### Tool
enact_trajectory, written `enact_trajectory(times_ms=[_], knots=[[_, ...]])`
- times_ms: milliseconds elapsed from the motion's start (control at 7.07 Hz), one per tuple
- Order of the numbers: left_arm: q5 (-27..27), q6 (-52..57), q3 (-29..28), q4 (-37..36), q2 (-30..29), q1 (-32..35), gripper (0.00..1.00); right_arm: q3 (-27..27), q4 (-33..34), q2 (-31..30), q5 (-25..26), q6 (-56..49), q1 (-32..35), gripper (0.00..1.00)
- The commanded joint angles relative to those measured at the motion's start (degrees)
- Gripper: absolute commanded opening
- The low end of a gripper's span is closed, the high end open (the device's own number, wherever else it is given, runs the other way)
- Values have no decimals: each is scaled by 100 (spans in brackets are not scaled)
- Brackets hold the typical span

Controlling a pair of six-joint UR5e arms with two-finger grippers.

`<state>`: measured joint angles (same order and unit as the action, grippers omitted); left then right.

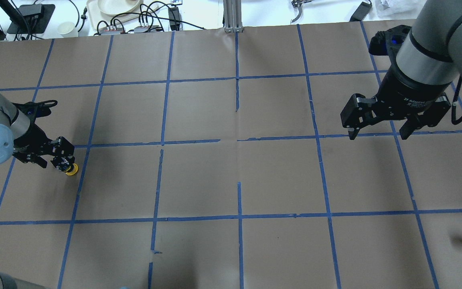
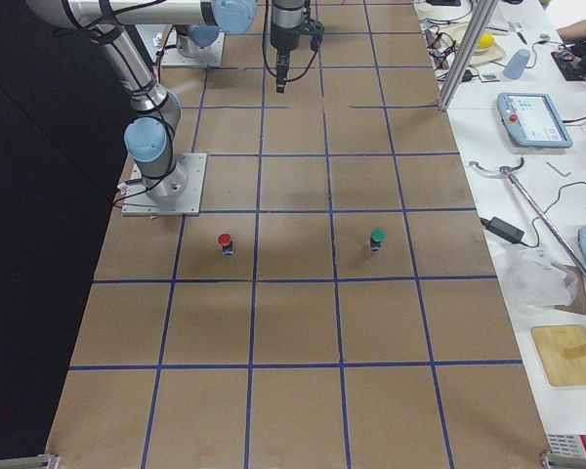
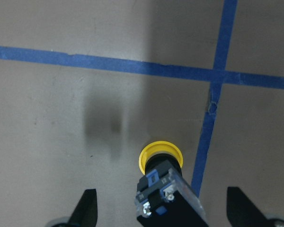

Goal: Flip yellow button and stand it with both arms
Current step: 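Close the left gripper on the black body of the yellow button, then lift the button with the left gripper and carry it toward the right gripper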

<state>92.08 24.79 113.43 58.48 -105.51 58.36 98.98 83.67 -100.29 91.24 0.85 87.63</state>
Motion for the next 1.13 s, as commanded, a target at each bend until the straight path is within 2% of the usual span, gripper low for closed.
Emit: enact_trajectory(times_ms=[0, 142, 425, 566, 708, 849, 991], knots=[[20, 8, -5, 5, 30, -9, 33, 16, 0, 0, 34, 12, 0, 100], [3, 26, -66, 40, 48, -9, 25, 17, 0, 0, 34, 12, 0, 100], [-50, 105, -180, 75, 109, 52, 21, -9, 53, 9, 8, -14, -26, 100], [-694, 88, -259, 467, 223, 79, 21, 16, 97, 9, 25, -67, -44, 100], [-1788, 18, -260, 1298, 441, 88, 21, -18, 106, 27, -36, -59, -122, 100], [-2600, 8, -164, 1436, 487, 114, 21, -27, 62, 44, -54, -6, -254, 100], [-3713, 8, 11, 1777, 488, 227, 21, -53, 36, 36, -71, 20, -333, 100]])
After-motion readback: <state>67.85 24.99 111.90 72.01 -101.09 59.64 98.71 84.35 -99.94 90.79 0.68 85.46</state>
